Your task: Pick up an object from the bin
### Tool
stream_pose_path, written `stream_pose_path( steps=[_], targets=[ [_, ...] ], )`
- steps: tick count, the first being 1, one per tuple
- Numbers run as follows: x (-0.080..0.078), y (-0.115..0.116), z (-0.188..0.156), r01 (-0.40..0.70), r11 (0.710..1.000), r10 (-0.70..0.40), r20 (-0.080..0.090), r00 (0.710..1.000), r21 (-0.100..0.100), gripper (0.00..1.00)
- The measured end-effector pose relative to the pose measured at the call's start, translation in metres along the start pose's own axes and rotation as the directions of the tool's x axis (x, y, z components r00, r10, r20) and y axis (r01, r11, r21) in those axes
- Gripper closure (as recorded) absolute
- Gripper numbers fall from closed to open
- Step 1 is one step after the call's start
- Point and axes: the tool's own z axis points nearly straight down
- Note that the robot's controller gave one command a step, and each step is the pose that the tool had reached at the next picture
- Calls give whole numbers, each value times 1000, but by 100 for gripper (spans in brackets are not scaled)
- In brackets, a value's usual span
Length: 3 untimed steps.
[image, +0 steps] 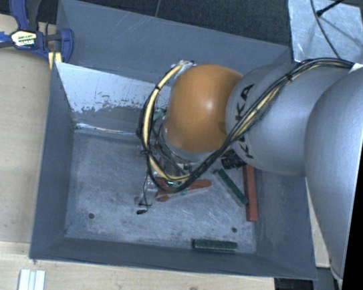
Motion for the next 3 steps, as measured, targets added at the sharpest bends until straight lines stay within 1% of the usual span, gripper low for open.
stream_pose_path(
  steps=[1, 2, 3],
  targets=[
    [-7, -60, 54, -99, 995, 99, 7, 995, 1, 0],
    [-8, -57, 52, -95, 995, 95, 10, 995, -2, 100],
    [5, -56, -90, -112, 994, 112, 7, 994, -1, 100]
  ],
)
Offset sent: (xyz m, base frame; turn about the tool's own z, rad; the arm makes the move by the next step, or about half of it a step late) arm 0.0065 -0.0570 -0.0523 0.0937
